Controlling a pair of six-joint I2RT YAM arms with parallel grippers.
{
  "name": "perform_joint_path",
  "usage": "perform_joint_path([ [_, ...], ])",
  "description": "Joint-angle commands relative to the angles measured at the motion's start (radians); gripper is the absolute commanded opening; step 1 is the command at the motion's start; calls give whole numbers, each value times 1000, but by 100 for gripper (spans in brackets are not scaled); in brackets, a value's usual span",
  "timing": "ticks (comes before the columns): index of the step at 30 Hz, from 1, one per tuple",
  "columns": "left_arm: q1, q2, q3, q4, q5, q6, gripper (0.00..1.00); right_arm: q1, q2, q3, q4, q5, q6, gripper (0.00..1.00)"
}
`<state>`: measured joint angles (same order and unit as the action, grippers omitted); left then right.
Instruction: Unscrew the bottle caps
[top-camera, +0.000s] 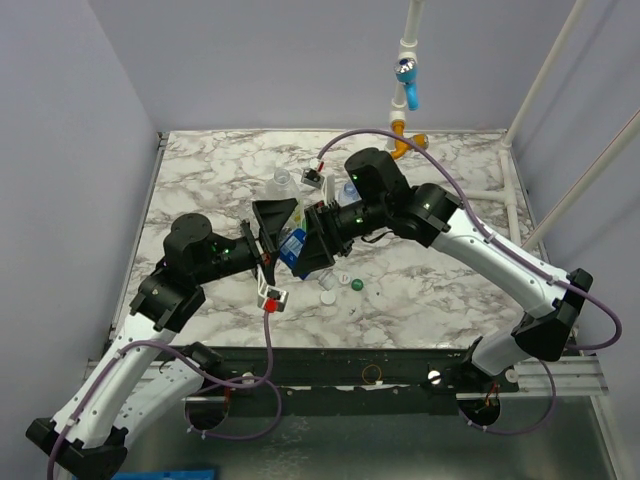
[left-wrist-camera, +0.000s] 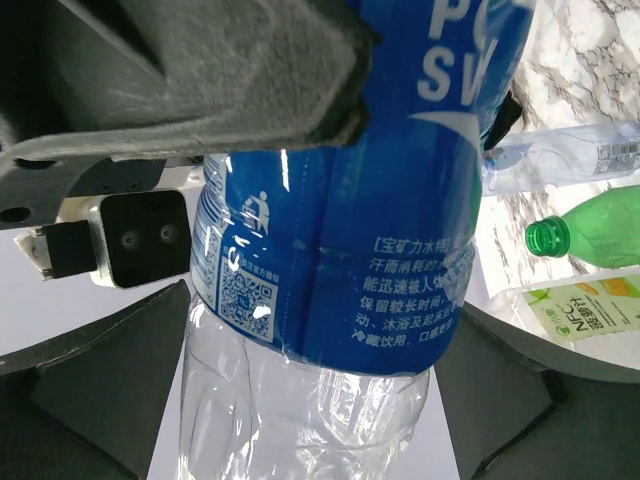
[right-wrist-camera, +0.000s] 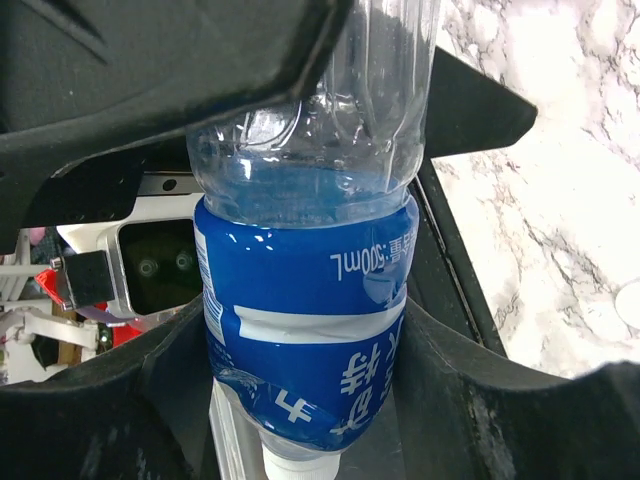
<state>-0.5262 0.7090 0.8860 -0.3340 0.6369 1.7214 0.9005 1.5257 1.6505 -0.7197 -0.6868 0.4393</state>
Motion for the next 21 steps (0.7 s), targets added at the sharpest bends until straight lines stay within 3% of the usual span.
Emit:
perform_joint_path([
  [1,-17,7,21,17,-53,41,99,11,3,36,-45,15,-25,31],
  [5,-23,13,20,14,-66,63,89,18,17,52,-66,10,-38,31],
  [7,-29,20,28,8,-80,59,77,19,23,67,-76,28,-43,31],
  [10,-38,19,39,6,-86,34,51,19,25,103,-83,86,-45,36],
  [13,-40,12,41,6,-91,-2,40,19,31,159,-95,155,-48,47],
  [18,-41,3,57,6,-120,-109,40,19,39,270,-140,354,-75,80],
  [21,-41,4,93,10,-153,-308,40,19,7,325,-114,515,-93,99],
])
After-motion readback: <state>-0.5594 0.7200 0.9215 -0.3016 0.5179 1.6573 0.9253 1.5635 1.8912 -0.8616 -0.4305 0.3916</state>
